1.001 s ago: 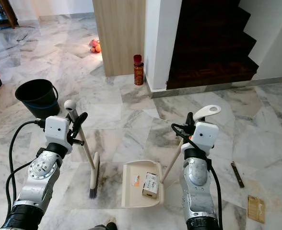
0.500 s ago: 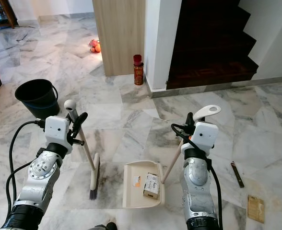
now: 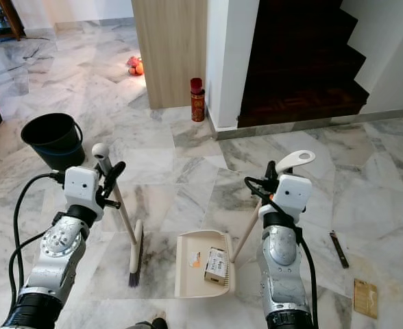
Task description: Sweep floor
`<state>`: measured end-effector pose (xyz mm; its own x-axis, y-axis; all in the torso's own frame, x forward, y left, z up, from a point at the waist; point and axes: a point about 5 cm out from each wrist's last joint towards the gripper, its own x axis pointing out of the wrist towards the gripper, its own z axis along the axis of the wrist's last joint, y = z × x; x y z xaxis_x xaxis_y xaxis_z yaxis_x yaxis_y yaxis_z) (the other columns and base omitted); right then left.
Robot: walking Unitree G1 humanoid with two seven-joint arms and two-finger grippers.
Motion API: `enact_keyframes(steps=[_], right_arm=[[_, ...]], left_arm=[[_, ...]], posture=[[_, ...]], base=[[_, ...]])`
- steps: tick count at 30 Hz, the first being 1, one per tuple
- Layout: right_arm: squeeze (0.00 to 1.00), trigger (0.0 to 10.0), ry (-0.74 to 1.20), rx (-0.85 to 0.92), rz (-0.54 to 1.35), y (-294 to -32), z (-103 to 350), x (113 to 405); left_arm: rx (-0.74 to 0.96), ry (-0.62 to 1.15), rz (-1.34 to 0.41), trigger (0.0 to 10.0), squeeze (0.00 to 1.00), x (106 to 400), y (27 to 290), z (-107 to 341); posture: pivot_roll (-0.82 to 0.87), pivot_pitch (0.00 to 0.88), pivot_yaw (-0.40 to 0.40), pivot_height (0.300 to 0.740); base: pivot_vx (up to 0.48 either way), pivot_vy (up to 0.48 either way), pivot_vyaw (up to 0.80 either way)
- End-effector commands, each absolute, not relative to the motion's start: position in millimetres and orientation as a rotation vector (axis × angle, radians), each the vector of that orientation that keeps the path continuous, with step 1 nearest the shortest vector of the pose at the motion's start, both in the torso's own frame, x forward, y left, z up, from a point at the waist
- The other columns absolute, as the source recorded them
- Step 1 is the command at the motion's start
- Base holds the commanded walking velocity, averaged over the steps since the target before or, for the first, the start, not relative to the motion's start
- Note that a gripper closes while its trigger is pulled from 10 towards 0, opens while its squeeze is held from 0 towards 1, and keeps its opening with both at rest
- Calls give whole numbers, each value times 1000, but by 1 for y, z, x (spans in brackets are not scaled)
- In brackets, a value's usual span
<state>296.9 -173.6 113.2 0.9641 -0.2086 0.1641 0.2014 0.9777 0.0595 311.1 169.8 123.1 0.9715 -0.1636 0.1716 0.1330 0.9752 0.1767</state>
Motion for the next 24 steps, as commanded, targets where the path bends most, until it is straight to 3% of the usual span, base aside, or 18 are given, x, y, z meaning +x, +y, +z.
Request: enact_keyframes(steps=[1, 24], right_arm=[[0, 10000, -213, 56, -203, -173, 124, 299], [0, 10000, -212, 56, -200, -172, 124, 300]], left_arm=[[157, -205, -148, 10000, 0, 314, 170, 129], [150, -205, -148, 10000, 0, 314, 170, 129]], posture=[[-87, 63, 42, 740], [-87, 63, 41, 740]], base=[[0, 0, 0], [0, 0, 0]])
